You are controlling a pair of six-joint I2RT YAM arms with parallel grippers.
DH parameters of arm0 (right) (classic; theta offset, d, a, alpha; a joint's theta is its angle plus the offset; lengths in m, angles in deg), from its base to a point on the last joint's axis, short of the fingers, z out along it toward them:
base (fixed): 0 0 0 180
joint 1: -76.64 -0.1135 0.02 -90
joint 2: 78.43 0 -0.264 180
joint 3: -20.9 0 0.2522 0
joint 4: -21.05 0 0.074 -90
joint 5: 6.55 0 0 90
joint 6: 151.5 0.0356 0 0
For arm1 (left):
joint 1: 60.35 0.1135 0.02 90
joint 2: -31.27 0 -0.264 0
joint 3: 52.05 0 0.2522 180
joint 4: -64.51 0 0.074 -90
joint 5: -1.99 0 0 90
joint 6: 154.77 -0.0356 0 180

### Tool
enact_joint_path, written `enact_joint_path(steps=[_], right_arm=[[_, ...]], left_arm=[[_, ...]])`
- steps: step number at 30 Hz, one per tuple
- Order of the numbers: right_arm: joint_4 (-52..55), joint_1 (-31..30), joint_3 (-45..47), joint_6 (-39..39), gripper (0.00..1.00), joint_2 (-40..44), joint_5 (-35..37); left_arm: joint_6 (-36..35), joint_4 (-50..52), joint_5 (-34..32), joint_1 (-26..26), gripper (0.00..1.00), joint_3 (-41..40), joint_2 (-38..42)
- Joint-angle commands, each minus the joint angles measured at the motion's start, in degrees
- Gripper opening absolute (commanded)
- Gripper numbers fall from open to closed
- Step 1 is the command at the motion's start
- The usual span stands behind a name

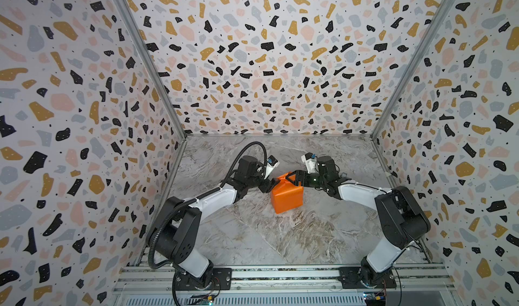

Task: Wrap a gift box in wrapping paper
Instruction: Fold the seventh fold of the wrapping paper on the gift box.

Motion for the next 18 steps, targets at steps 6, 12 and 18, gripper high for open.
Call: enact_joint_path(steps=[6,12,18], right_arm=[[-0.3,-0.3,4.4,0.1,0.87,0.4,1.2],[-0.6,-0.3,4.5,0.2,0.87,1.3,0.9],[-0.8,-0.3,4.9,0.2,0.86,1.5,0.7]], left_arm=[[-1.1,1.0,1.7,-0.5,0.68,2.3,-2.0],[-3.1,3.3,4.8,-0.7,0.68,4.3,-2.4],[-3.6,3.5,6.5,-0.7,0.58,4.8,-1.4]])
